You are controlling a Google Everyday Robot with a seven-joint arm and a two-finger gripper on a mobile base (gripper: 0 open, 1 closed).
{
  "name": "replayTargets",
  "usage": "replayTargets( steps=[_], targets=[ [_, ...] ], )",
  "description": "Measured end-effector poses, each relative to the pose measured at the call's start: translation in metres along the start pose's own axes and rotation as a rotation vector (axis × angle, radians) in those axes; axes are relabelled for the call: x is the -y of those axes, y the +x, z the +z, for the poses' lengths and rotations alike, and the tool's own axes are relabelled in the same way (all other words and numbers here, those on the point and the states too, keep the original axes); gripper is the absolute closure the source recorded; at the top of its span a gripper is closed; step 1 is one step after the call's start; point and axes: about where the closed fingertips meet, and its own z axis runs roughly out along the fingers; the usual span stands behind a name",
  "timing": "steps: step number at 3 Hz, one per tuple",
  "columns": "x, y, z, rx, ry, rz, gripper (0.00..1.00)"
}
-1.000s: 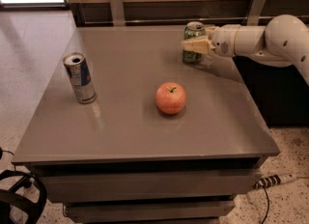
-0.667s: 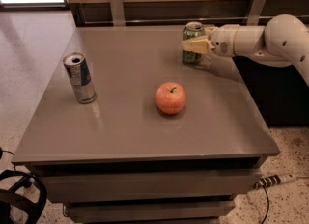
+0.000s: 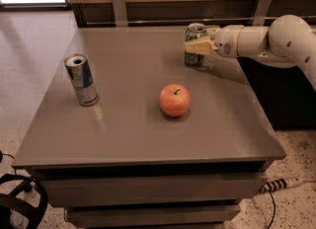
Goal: Pick green can
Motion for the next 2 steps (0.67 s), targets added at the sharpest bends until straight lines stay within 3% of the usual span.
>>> replayTargets(
  steps=[1,2],
  targets=[
    [0.000,0.000,0.000,0.000,0.000,0.000,1.00],
    [-0.006,-0.018,-0.016,0.008,0.019,-0.033,1.00]
  ],
)
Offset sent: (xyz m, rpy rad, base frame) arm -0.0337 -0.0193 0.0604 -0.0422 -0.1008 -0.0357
